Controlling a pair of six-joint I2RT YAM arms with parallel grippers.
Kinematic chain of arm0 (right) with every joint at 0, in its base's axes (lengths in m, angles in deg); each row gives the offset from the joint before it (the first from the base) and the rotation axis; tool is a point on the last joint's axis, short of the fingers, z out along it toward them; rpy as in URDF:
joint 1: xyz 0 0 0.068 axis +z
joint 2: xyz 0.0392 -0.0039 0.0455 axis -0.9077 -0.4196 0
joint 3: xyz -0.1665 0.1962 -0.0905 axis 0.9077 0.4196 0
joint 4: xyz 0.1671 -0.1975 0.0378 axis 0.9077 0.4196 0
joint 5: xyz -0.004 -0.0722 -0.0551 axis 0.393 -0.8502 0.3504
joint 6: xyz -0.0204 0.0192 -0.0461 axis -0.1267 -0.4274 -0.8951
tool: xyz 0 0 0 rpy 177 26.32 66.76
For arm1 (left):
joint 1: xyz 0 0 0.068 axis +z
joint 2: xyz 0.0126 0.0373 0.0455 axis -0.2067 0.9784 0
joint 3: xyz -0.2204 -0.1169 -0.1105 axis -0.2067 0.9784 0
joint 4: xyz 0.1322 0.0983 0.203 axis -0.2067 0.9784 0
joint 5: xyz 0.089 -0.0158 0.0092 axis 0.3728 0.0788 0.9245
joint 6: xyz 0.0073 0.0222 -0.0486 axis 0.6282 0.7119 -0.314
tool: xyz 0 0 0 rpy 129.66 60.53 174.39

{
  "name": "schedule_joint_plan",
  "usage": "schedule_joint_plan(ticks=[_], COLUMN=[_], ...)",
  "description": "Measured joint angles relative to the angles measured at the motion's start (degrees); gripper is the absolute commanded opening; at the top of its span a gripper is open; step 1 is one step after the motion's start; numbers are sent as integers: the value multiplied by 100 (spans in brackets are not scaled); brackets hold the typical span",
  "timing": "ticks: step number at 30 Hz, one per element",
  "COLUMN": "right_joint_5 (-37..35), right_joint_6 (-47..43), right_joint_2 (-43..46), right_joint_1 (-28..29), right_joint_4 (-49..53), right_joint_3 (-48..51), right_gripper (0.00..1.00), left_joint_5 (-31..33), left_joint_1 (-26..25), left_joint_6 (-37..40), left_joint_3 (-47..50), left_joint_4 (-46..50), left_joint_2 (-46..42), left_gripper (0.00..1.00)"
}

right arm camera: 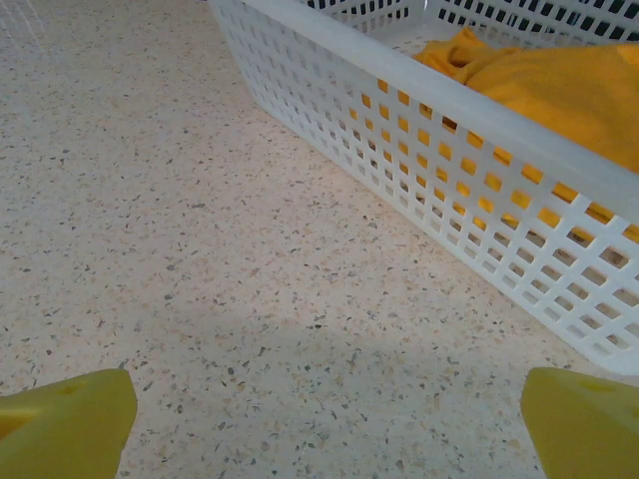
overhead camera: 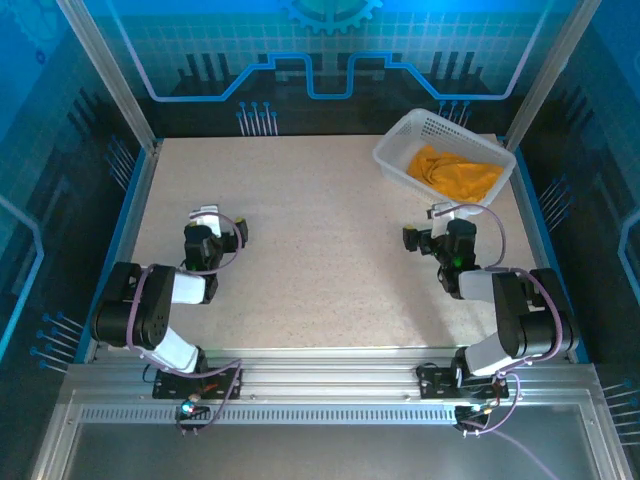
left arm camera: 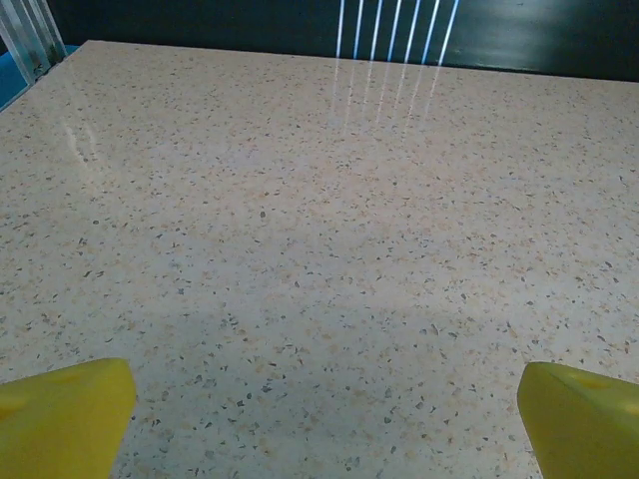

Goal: Fold and stack the t-shirts

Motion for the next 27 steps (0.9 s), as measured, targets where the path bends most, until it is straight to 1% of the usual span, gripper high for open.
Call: schedule_joint_plan(ticks=[18,20,21,23,25,27], right_joint_5=[-55,-337,-555,-940,-1231,-1139], right_joint_6=[-20,-66,-79,-74,66,546], right_joint_2=[35,260,444,857,1239,1408], right_joint_1=[20,170,326,699,1034,1069], right_joint_4=[90,675,1126,1956,2741,3665], right_joint_3=[-17,-188,-385,-949,-1764,-3067], right_gripper=[100,100,100,100,100,100], left_joint_5=[33,306,522,953,1309,1648], left_joint_1=[-7,-111,-245,-664,-1073,-1261], left_joint_6=[-2,4,46,201,337,160], left_joint_3=[20,127,177,203,116,-444], left_joint_4=[-13,74,232,463,490,977], left_joint_2=[-15,-247,-496,-1141,-1764,-2138], left_gripper=[99,99,99,99,99,99])
